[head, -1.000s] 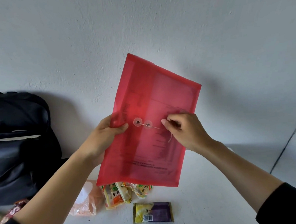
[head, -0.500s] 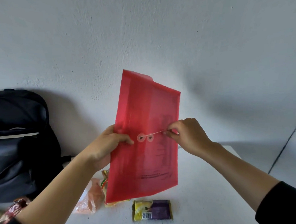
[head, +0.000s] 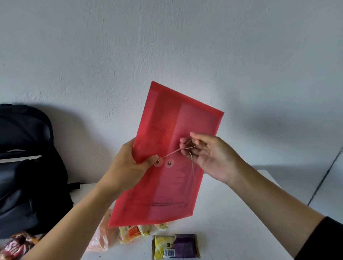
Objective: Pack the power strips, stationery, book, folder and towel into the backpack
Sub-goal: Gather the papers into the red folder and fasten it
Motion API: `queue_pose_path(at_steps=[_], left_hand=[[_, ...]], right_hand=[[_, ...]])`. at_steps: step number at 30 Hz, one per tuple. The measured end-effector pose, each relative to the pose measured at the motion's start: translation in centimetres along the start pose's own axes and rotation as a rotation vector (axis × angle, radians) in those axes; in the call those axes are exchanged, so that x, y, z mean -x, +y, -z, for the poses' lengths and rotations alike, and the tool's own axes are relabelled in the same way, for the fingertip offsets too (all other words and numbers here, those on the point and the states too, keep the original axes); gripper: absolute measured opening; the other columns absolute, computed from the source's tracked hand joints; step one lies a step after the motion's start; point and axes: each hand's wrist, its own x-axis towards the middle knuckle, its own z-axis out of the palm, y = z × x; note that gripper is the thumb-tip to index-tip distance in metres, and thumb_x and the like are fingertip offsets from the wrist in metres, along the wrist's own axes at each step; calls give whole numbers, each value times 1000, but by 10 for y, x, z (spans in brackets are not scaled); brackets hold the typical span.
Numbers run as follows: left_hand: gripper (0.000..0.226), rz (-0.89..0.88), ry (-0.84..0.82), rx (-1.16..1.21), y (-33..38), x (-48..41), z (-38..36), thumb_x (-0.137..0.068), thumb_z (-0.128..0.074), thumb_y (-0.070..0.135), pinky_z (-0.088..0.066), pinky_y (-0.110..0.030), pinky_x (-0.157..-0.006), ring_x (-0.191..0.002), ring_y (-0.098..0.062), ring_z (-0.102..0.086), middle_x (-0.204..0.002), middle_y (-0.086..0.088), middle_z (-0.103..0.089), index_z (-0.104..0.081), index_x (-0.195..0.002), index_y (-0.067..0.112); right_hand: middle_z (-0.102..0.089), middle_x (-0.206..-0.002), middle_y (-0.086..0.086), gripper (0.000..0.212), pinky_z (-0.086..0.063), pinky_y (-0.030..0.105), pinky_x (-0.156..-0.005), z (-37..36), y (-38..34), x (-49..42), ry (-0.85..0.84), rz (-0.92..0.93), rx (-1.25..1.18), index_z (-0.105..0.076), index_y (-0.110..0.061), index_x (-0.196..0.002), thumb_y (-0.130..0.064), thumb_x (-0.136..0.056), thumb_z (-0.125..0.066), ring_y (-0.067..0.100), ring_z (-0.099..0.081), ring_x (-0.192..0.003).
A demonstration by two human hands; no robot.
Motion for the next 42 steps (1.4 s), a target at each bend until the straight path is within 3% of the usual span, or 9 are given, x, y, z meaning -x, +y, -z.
queue_pose_path(at_steps=[5, 9, 11, 14, 18, 23, 30, 37, 42], left_hand=[[24, -75, -15, -57, 13, 4, -2, -89, -79, 16, -53, -16, -67, -70, 4, -69, -82, 15, -73, -63, -91, 32], [20, -9, -7, 73, 19, 3, 7, -87, -81, 11, -60, -32, -79, -81, -9, -76, -88, 3, -79, -70, -101, 21], [23, 42, -38, 186, 21, 4, 11, -85, -81, 6, -62, -40, -84, -86, -18, -78, -92, -2, -81, -72, -105, 12], [21, 54, -65, 169, 21, 4, 14, -86, -80, 5, -62, -43, -85, -84, -20, -78, -91, -3, -81, -72, -104, 11], [19, 28, -30, 75, 18, 4, 15, -87, -81, 10, -62, -42, -84, -82, -17, -77, -89, 1, -80, -71, -102, 17], [16, -12, -74, 60, 19, 11, 18, -88, -80, 12, -63, -45, -82, -79, -17, -77, -87, 1, -80, -71, -99, 19], [19, -23, -64, 274, 16, 23, 16, -89, -76, 5, -63, -52, -86, -89, -29, -78, -96, -12, -80, -70, -107, 2], [15, -55, 69, 312, 10, 18, 12, -87, -77, -2, -63, -50, -85, -89, -29, -77, -93, -12, -80, -70, -97, 7], [20, -90, 123, 211, -2, 16, 3, -85, -80, 0, -62, -35, -78, -78, -13, -74, -91, -7, -78, -69, -101, 5]], right_hand=[[-48, -66, 4, 30, -40, 28, -56, -6, 13, 2, 27, 206, 353, -48, -15, -74, -14, -98, -65, 19, -47, -63], [-42, -63, -6, 36, -40, 23, -58, -4, 14, 10, -7, 451, 885, -43, -17, -92, -6, -88, -77, 11, -40, -60], [-41, -62, -1, 19, -36, 21, -61, -7, 12, 17, -65, 532, 1110, -57, -18, -91, -15, -91, -75, 9, -38, -59], [-55, -70, 4, 13, -36, 20, -61, -9, 7, 22, -148, 611, 1253, -74, -20, -86, -31, -92, -75, 14, -44, -63], [-51, -86, -8, 7, -40, 16, -64, -3, 3, 16, -150, 694, 1431, -78, -18, -91, -25, -91, -77, 9, -50, -73], [-65, -81, -11, 10, -51, 37, -72, -4, -1, 13, -94, 822, 1513, -73, -20, -89, -27, -96, -69, 12, -60, -79], [-61, -60, 2, 14, -39, 27, -57, -10, 8, 11, 62, 716, 1153, -70, -17, -77, -18, -88, -78, 17, -50, -55], [-69, -74, -6, 12, -51, 41, -66, -7, 40, 18, -124, 613, 1468, -76, -17, -86, -14, -93, -65, 14, -62, -68], [-60, -70, 0, 21, -33, 13, -80, -31, 46, 16, -262, 756, 1652, -68, -7, -75, -10, -94, -58, 21, -54, -73]])
